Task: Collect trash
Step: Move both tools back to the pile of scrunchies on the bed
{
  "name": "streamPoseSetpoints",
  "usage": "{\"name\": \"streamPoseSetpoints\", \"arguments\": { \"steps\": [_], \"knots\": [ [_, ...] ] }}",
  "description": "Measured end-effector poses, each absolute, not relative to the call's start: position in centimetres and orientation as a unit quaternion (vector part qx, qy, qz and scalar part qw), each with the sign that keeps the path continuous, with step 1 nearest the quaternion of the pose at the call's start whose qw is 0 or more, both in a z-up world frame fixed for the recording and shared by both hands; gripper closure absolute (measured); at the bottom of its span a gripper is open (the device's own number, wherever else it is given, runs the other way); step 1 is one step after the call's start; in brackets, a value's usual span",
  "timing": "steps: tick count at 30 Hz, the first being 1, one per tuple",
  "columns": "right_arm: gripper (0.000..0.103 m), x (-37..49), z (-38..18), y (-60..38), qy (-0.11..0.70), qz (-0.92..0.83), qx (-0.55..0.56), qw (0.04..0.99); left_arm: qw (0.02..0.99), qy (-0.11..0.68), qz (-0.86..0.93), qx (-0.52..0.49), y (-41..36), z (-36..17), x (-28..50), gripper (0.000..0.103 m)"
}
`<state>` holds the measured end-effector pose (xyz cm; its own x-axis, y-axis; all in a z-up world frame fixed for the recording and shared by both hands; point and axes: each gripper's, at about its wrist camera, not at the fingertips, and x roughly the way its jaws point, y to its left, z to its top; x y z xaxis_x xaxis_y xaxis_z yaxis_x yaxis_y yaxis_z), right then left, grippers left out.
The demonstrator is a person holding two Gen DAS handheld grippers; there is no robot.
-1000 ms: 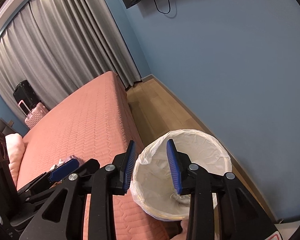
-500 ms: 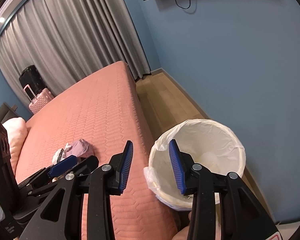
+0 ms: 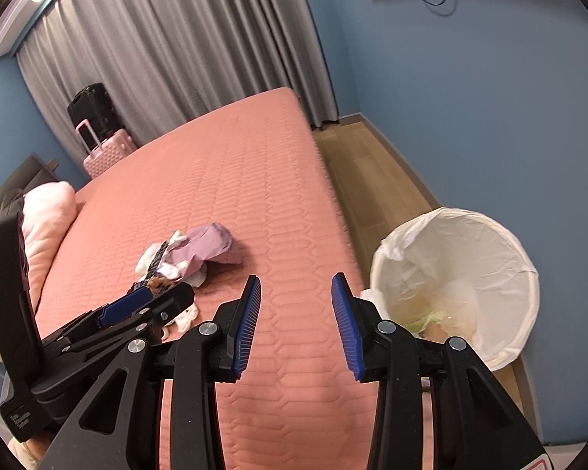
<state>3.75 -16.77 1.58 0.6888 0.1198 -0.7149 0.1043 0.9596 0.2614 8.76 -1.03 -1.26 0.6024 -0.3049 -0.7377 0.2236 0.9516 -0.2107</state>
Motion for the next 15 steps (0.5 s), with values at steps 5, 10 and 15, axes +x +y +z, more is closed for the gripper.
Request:
{"name": "streamPoseSetpoints", "arguments": {
  "steps": [5, 10, 15],
  "knots": [
    [0.065, 4.5, 1.1, -13.6, 0.404, 0.027, 0.127, 0.905, 0.894, 0.427, -0.117, -0.071, 3.1, -2.4, 9.0, 0.034],
    [0.062, 5.6, 0.3, -10.1, 0.418, 0.050, 0.114, 0.900, 0.894, 0.434, -0.080, -0.081, 7.4, -3.9, 9.2, 0.034],
    [0.061, 7.0, -0.9, -6.2, 0.433, 0.075, 0.098, 0.893, 0.890, 0.444, -0.046, -0.095, 11.9, -5.4, 9.9, 0.034]
  ]
}}
